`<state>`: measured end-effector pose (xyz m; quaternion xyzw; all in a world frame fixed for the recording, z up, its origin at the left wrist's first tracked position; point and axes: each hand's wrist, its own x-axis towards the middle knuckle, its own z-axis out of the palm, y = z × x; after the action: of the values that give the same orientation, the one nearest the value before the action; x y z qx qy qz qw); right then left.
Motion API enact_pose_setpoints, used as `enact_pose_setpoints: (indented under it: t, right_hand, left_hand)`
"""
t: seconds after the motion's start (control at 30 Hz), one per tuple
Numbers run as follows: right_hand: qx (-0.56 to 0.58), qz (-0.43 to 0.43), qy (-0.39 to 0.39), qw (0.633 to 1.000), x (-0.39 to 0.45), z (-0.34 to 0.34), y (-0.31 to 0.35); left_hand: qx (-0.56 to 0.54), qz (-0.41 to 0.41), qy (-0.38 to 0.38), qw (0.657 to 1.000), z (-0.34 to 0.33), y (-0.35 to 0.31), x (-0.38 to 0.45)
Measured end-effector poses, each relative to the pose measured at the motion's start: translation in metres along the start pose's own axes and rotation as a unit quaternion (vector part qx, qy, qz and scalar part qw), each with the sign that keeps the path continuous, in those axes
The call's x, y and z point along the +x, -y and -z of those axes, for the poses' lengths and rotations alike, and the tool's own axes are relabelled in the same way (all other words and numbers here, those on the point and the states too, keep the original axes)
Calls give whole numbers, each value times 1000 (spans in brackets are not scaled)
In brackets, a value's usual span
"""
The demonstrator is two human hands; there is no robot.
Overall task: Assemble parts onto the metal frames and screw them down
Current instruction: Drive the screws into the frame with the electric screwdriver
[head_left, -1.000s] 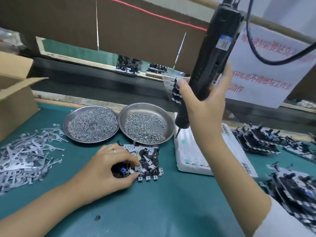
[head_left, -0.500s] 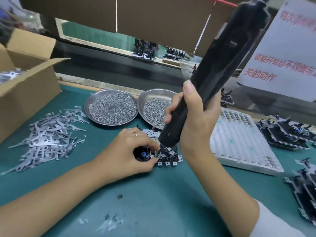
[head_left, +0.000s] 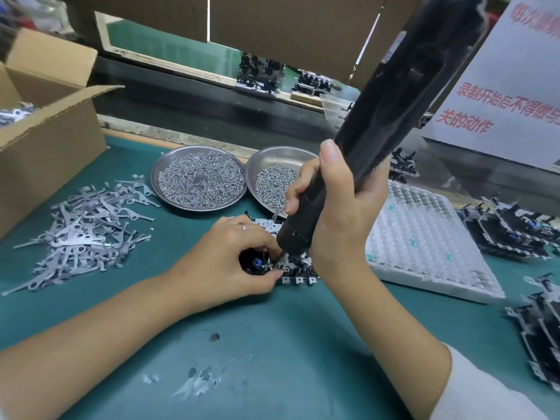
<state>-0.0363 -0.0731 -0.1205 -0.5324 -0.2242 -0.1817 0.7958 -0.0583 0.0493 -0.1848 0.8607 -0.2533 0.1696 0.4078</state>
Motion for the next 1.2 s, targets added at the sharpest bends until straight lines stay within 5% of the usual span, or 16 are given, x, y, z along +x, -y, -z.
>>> enact_pose_setpoints:
  t: [0.97, 1.2]
  right_hand:
    - [-12, 50, -6, 999, 8, 13, 5]
    - [-35, -10, 2, 999, 5, 16, -6]
  left_hand:
    - [-12, 23, 8, 1000, -1, 3, -1]
    - [-1, 13, 0, 1000, -1, 2, -2]
